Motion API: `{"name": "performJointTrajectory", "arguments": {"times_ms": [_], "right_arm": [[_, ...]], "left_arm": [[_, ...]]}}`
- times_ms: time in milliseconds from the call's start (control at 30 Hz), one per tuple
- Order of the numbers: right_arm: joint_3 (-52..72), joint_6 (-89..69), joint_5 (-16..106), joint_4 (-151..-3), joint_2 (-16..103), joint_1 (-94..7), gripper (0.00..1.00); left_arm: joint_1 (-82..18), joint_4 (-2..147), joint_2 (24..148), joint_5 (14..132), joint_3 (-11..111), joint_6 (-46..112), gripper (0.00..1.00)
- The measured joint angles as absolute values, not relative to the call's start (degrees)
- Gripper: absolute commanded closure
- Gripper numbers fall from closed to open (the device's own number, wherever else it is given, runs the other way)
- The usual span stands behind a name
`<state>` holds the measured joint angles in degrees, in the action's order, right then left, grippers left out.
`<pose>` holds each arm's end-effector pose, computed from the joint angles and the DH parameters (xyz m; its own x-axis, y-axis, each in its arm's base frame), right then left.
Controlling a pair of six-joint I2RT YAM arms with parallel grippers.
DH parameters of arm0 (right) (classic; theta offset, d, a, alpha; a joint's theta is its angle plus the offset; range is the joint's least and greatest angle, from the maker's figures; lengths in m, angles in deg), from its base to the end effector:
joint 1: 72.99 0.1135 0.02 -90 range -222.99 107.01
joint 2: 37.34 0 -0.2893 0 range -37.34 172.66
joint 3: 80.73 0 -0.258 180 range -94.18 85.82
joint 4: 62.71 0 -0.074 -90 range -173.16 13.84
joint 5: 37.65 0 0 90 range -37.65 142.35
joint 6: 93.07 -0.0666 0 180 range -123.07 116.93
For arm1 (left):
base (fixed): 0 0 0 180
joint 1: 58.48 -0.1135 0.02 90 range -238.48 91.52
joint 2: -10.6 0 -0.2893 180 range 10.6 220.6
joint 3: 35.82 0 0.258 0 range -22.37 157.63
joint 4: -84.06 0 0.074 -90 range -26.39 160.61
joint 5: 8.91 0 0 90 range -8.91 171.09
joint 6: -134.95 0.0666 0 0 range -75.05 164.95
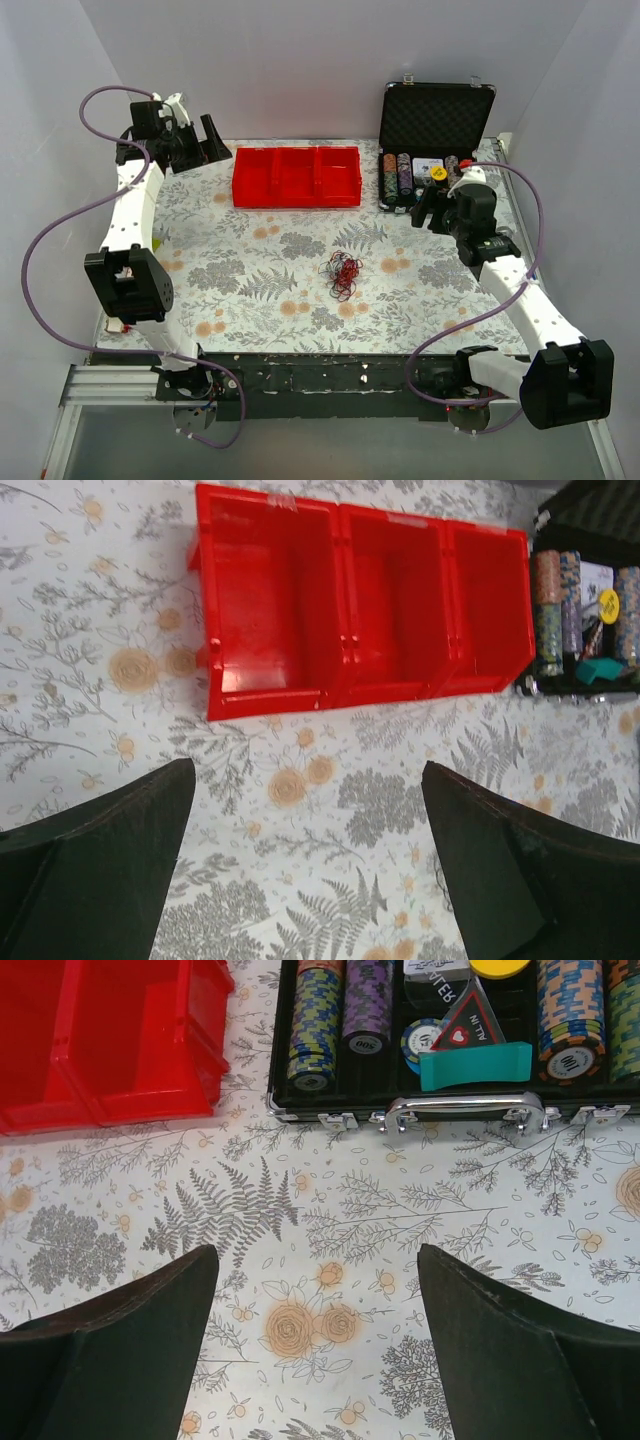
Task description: Untangle the cables
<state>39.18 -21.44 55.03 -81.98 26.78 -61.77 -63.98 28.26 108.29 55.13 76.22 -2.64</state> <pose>0.2754 0.0515 0.3001 -0.4162 0.2384 -0.8775 -0.0222 0.9621 0.2719 0.4099 0.0102 0.3755 -0.6219 -0.7268 -0.2916 -0.3244 0.5780 -0.7488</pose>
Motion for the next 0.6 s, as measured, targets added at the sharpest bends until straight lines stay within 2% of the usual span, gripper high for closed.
{"name": "performJointTrajectory", "arguments": {"times_ms": [167,267,467,600], "right_arm": [[39.1,-20.8,57.4,-82.3,26.8,-59.3,0.09],[39.1,-20.3,58.9,-82.2,26.8,-57.7,0.10],[39.1,-19.0,61.2,-82.2,26.8,-54.9,0.16],[39.3,-18.5,62.1,-81.7,26.2,-53.6,0.18]], "left_arm": [[-64.0,29.0,115.0,57.0,83.5,-5.1,0.02],[-63.4,27.9,121.2,59.4,92.7,-6.5,0.02],[-56.7,27.4,128.5,71.3,103.7,-6.0,0.02],[-52.9,27.6,131.9,75.0,105.9,-4.5,0.02]]}}
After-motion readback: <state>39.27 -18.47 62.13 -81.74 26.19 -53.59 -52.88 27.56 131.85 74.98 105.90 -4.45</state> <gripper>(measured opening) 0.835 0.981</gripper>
